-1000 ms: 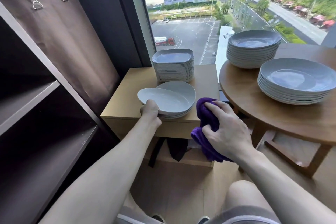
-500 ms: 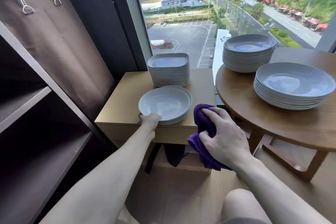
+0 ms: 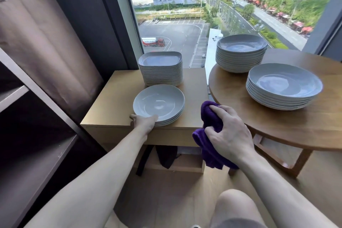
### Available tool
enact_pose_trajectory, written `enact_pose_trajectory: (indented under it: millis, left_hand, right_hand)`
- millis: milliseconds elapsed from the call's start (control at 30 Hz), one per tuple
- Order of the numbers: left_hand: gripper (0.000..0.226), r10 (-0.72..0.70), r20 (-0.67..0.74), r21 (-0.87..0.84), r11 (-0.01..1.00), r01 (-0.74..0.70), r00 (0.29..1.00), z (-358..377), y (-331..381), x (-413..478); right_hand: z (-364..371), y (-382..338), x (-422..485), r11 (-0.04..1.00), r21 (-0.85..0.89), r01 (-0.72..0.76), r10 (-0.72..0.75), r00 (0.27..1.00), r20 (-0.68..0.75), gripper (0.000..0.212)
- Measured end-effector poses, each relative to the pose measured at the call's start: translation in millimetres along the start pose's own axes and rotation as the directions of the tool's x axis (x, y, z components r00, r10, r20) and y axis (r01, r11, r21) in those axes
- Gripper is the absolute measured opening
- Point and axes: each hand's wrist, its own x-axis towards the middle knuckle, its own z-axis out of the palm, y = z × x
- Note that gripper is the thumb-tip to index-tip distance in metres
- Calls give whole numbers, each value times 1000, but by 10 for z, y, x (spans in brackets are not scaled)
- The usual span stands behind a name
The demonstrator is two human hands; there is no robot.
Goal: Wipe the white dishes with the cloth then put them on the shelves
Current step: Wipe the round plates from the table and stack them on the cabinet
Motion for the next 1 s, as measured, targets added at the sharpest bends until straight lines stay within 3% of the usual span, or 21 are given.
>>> enact_pose_trajectory:
  millis: [67, 133, 200, 300, 400, 600, 733, 833, 933, 1000]
  left_hand:
    - [94, 38, -110, -45, 998, -43, 993, -79, 34, -77]
    - [80, 148, -245, -100, 979, -177, 958, -147, 73, -182]
    - [57, 282, -263, -118, 940, -321, 923, -165, 116, -341]
    - [25, 403, -69, -195, 892, -408, 913, -36, 241, -627]
    - [28, 441, 163, -269, 880, -390, 882, 289, 471, -928]
    - [21, 396, 465, -244, 917, -315, 792, 1120, 880, -1419]
    - [15, 294, 564, -144, 955, -259, 772, 1629, 999, -1624]
    - [23, 180, 615, -90, 983, -159, 768, 1961, 1143, -1688]
    - [40, 131, 612, -73, 991, -110, 780, 2263, 1304, -1722]
    - [39, 108, 581, -88, 994, -70, 806, 2455, 1414, -1748]
  right_hand:
    - [-23, -11, 5, 1000, 3, -8, 8, 1000, 4, 63]
    - [-51, -18, 12, 1000, 12, -22, 22, 1000, 6, 62]
    - [-93, -23, 24, 999, 29, -42, 42, 999, 1, 60]
    - [-197, -3, 38, 995, 63, -79, 82, 996, -35, 58]
    - [-383, 100, 32, 981, 129, -147, 161, 982, -103, 56]
    - [-870, 433, 70, 900, 324, -292, 389, 873, -293, 45]
    - [-1100, 677, 92, 817, 433, -381, 545, 755, -365, 35]
    - [-1169, 773, 106, 762, 489, -424, 625, 679, -385, 34]
    - [-1170, 781, 115, 746, 525, -410, 633, 681, -367, 33]
    - [-1155, 790, 125, 740, 546, -393, 628, 694, -352, 32]
